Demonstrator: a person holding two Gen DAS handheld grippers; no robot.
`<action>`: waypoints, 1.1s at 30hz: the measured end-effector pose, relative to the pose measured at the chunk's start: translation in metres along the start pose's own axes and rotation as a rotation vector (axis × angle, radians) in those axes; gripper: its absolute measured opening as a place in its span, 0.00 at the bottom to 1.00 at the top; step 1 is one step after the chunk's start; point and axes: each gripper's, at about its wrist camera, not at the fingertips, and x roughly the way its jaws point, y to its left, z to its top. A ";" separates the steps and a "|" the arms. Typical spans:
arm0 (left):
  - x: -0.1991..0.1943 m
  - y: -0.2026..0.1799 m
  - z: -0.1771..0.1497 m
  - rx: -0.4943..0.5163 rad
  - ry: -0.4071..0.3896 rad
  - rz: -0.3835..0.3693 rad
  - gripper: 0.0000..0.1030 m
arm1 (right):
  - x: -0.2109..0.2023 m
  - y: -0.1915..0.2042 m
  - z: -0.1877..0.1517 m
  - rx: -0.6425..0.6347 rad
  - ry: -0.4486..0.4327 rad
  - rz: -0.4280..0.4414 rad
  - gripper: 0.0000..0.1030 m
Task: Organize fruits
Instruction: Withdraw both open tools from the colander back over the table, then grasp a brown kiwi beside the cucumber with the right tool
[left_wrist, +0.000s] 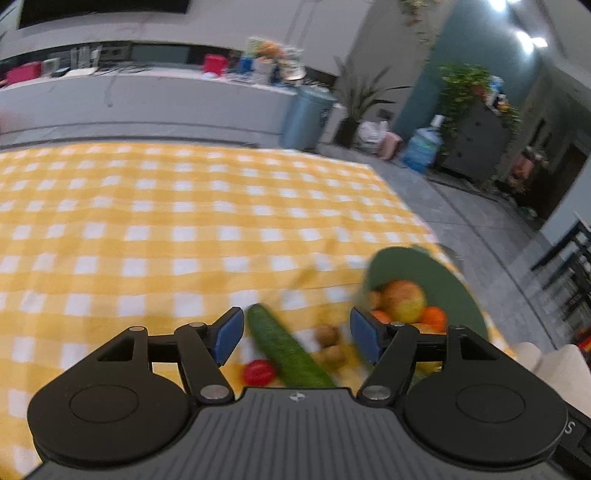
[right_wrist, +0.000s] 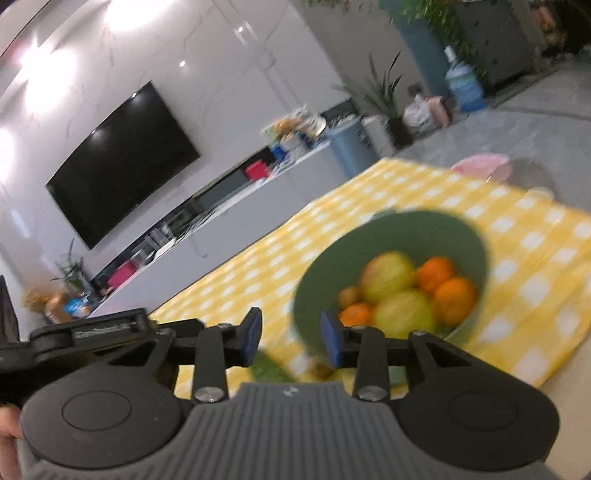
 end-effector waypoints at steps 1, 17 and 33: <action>0.002 0.004 0.000 -0.008 0.010 0.020 0.75 | 0.007 0.004 -0.004 0.008 0.024 -0.001 0.33; 0.028 0.054 -0.010 -0.119 0.081 0.025 0.75 | 0.085 0.015 -0.047 0.091 0.033 -0.284 0.32; 0.035 0.069 -0.009 -0.168 0.109 -0.009 0.75 | 0.130 0.035 -0.059 -0.156 0.014 -0.456 0.23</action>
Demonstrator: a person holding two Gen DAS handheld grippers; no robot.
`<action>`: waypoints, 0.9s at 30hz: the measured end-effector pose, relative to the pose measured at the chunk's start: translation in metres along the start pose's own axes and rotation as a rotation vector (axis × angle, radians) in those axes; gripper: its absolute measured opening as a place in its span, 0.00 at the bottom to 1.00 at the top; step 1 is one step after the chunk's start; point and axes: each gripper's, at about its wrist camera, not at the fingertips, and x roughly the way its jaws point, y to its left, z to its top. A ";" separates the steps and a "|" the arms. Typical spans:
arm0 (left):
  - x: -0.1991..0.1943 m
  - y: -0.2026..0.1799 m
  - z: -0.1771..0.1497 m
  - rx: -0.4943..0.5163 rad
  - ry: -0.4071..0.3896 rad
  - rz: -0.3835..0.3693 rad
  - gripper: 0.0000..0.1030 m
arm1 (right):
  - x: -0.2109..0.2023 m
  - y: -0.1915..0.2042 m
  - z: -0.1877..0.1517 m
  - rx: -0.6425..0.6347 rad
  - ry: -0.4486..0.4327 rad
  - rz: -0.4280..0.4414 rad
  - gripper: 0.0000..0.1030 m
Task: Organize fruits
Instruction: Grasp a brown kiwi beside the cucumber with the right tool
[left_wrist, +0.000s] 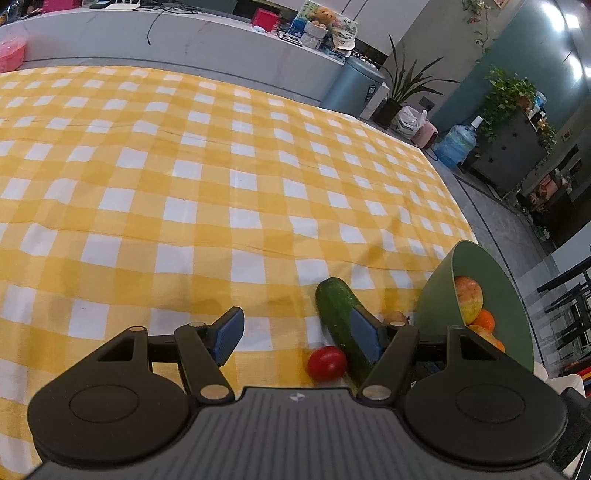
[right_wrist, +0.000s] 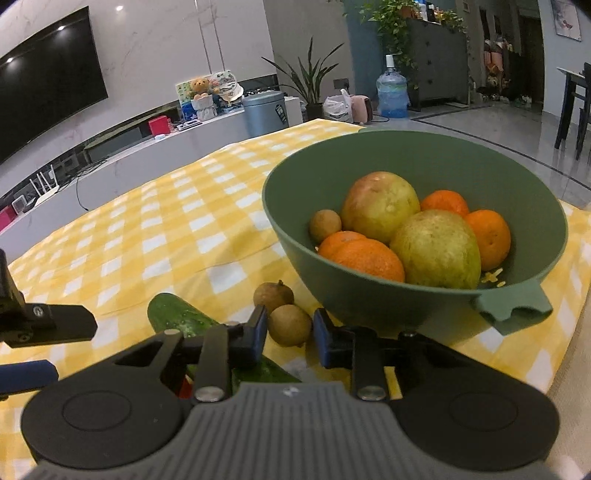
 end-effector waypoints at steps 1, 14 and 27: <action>0.000 -0.001 0.000 0.002 0.002 0.001 0.75 | 0.001 0.000 0.000 0.001 0.001 0.000 0.23; 0.002 -0.004 -0.001 0.016 0.007 0.021 0.75 | -0.028 -0.040 0.002 0.070 0.086 0.095 0.23; 0.007 -0.014 -0.009 0.060 0.035 0.030 0.75 | -0.017 -0.038 -0.006 -0.055 0.121 0.028 0.25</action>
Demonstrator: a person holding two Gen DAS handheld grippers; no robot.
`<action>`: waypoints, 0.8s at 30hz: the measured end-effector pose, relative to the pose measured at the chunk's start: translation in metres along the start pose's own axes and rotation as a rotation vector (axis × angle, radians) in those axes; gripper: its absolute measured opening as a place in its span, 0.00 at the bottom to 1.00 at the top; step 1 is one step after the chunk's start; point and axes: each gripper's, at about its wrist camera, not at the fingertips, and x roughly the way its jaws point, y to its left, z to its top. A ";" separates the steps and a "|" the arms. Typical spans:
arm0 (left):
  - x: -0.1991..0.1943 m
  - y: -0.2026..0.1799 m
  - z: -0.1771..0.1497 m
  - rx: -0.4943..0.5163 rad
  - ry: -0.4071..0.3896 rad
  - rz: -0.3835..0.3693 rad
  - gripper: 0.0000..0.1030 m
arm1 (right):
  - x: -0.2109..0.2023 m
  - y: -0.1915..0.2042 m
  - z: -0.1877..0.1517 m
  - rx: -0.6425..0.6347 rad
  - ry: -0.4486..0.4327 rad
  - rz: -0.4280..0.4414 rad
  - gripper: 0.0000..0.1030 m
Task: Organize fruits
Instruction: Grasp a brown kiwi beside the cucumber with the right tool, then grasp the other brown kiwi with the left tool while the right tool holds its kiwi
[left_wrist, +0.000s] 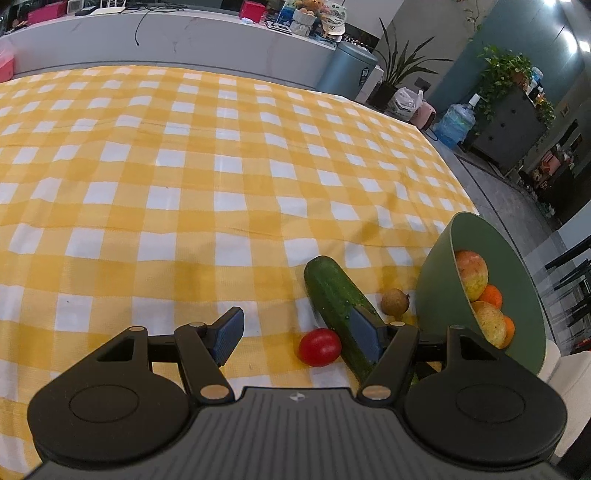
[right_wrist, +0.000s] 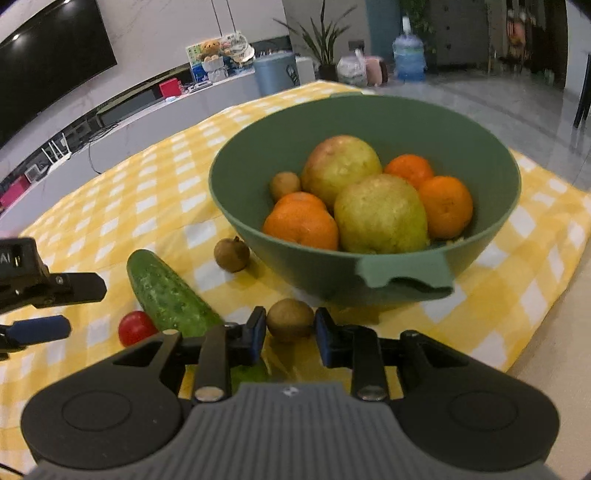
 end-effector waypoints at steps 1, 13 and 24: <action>0.000 0.000 0.000 0.000 0.001 0.002 0.75 | 0.000 0.001 -0.001 -0.005 -0.008 -0.006 0.24; 0.008 -0.007 -0.006 0.140 -0.121 -0.173 0.75 | -0.003 -0.012 -0.002 0.003 -0.012 0.077 0.24; 0.035 -0.027 0.000 0.395 -0.118 -0.305 0.73 | -0.002 -0.023 -0.001 0.042 -0.007 0.121 0.24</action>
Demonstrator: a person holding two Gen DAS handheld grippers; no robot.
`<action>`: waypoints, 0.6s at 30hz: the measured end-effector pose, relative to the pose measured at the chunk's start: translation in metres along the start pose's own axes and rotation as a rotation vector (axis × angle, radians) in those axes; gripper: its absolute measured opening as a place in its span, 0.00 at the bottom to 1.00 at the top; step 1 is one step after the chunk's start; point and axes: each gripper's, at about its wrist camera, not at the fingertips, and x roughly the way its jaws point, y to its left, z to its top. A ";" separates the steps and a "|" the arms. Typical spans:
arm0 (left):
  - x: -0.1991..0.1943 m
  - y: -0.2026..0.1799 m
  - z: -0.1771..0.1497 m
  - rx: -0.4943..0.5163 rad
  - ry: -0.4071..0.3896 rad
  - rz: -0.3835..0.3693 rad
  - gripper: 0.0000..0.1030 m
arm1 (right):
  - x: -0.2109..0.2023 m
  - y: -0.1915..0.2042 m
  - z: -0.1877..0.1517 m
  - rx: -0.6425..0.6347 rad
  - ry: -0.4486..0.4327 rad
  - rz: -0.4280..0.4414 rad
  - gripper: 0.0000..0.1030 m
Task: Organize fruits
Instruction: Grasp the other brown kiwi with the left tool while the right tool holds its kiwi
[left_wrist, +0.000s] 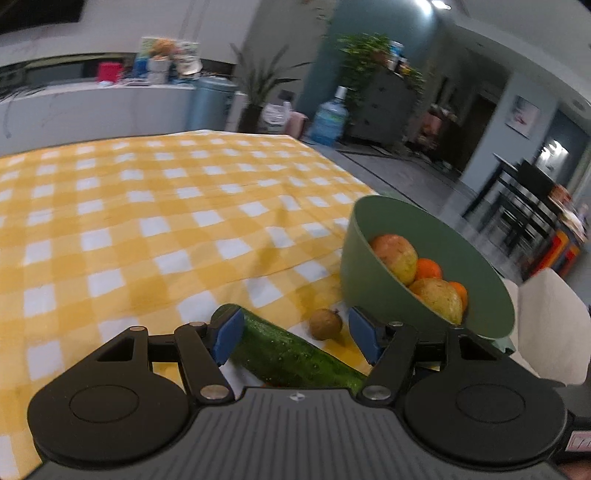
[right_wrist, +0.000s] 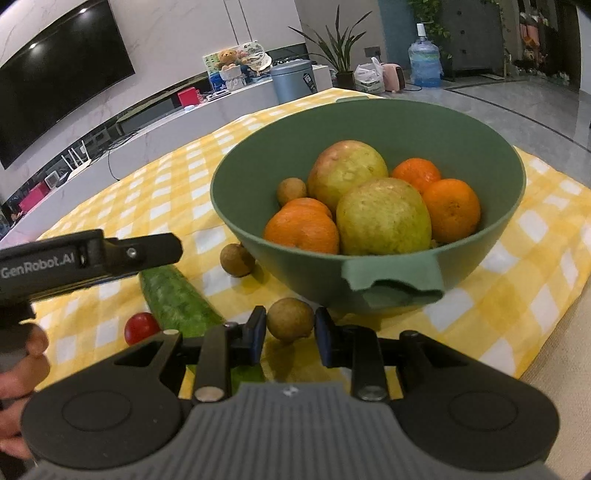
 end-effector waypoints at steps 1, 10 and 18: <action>0.003 -0.002 0.002 0.018 0.008 -0.006 0.73 | 0.000 -0.002 0.000 0.009 0.000 0.008 0.24; 0.015 -0.042 0.007 0.277 0.075 -0.052 0.72 | 0.001 -0.015 0.004 0.019 0.024 0.081 0.24; 0.058 -0.056 0.001 0.389 0.218 0.065 0.51 | 0.003 -0.030 0.005 0.057 0.033 0.146 0.24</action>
